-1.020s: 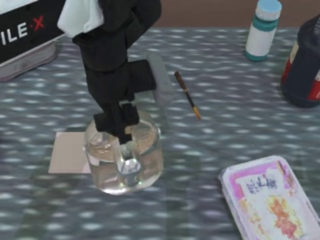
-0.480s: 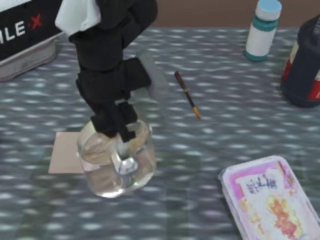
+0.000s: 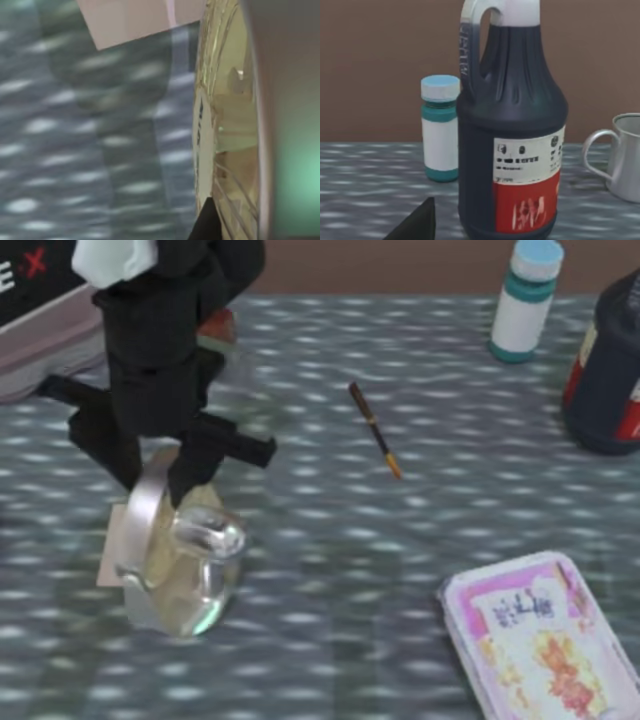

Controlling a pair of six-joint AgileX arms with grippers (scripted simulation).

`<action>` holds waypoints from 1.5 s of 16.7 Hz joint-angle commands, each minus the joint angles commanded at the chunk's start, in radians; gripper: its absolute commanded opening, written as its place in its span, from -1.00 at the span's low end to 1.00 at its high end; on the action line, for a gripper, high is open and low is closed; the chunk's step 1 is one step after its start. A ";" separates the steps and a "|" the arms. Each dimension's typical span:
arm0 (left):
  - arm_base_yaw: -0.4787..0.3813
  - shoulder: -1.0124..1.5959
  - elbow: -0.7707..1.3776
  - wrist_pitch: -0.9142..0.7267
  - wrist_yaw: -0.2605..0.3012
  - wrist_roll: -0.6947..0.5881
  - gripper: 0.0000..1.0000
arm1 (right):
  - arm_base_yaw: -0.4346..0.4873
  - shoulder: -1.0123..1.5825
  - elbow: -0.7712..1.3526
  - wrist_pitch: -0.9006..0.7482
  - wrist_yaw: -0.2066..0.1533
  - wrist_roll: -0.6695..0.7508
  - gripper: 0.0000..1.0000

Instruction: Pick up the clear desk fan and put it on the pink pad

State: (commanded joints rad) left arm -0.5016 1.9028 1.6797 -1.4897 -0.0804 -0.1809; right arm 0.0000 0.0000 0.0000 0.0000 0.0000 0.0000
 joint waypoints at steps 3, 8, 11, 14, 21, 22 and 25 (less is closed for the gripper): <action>0.042 0.002 -0.002 -0.026 -0.006 -0.386 -1.00 | 0.000 0.000 0.000 0.000 0.000 0.000 1.00; 0.116 -0.008 -0.016 -0.023 0.013 -1.016 -1.00 | 0.000 0.000 0.000 0.000 0.000 0.000 1.00; 0.157 -0.022 -0.020 0.006 0.038 -1.319 -1.00 | 0.000 0.000 0.000 0.000 0.000 0.000 1.00; 0.190 -0.040 -0.015 0.044 0.067 -1.531 -1.00 | 0.000 0.000 0.000 0.000 0.000 0.000 1.00; 0.215 -0.058 -0.003 0.083 0.096 -1.670 -1.00 | 0.000 0.000 0.000 0.000 0.000 0.000 1.00; 0.215 -0.058 -0.003 0.083 0.096 -1.670 -1.00 | 0.000 0.000 0.000 0.000 0.000 0.000 1.00; 0.211 -0.053 -0.021 0.099 0.095 -1.666 -1.00 | 0.000 0.000 0.000 0.000 0.000 0.000 1.00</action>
State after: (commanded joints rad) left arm -0.2906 1.8499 1.6587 -1.3909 0.0142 -1.8468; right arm 0.0000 0.0000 0.0000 0.0000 0.0000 0.0000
